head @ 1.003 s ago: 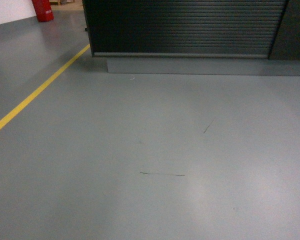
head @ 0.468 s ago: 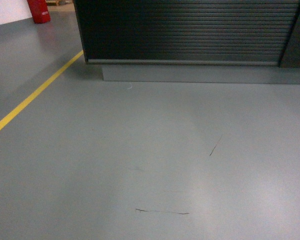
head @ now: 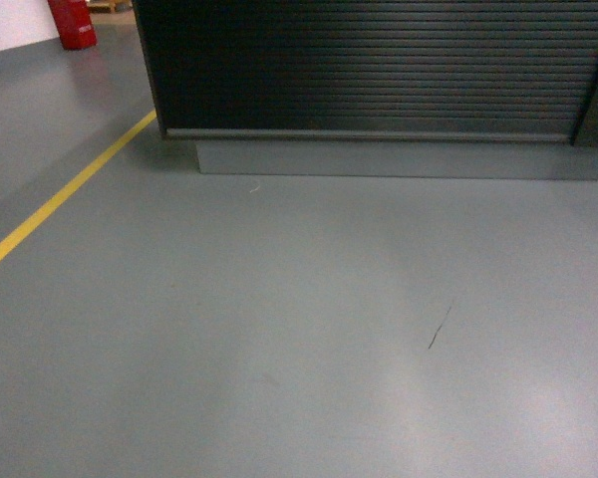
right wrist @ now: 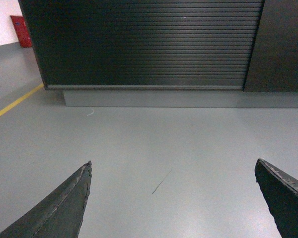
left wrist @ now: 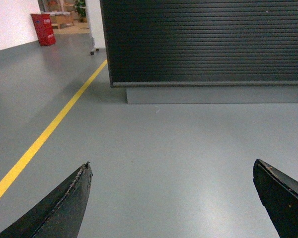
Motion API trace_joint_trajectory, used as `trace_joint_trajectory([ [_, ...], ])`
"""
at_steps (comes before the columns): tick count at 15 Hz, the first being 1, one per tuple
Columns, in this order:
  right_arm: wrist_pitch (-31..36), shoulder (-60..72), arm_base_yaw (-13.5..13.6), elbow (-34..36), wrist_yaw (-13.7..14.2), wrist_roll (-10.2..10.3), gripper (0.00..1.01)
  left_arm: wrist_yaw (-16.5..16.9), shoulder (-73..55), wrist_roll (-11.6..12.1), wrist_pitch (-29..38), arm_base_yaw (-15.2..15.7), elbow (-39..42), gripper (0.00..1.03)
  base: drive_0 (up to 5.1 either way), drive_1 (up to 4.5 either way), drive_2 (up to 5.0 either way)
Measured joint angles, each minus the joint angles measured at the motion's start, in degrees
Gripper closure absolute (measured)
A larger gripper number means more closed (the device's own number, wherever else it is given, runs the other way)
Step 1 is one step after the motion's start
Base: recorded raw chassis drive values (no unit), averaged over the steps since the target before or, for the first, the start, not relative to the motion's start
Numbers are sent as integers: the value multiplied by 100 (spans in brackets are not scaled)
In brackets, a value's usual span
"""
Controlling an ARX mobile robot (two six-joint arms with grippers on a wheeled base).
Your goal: Place dark red mango on scale at checkout
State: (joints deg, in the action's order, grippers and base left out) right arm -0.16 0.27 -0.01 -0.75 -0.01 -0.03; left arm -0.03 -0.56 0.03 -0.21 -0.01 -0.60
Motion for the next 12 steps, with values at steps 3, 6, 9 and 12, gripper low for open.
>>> trace_joint_trajectory([
  [3, -7, 0, 0, 0, 0, -2, 3, 0, 0, -2, 0, 0, 0, 5, -4, 381, -390],
  [6, 4, 0, 0, 0, 0, 0, 3, -2, 0, -2, 4, 0, 0, 5, -11, 374, -396],
  [9, -17, 0, 0, 0, -2, -2, 3, 2, 0, 0, -7, 0, 2, 5, -6, 379, -391],
  [12, -15, 0, 0, 0, 2, 0, 3, 0, 0, 0, 17, 0, 2, 5, 5, 390, -380],
])
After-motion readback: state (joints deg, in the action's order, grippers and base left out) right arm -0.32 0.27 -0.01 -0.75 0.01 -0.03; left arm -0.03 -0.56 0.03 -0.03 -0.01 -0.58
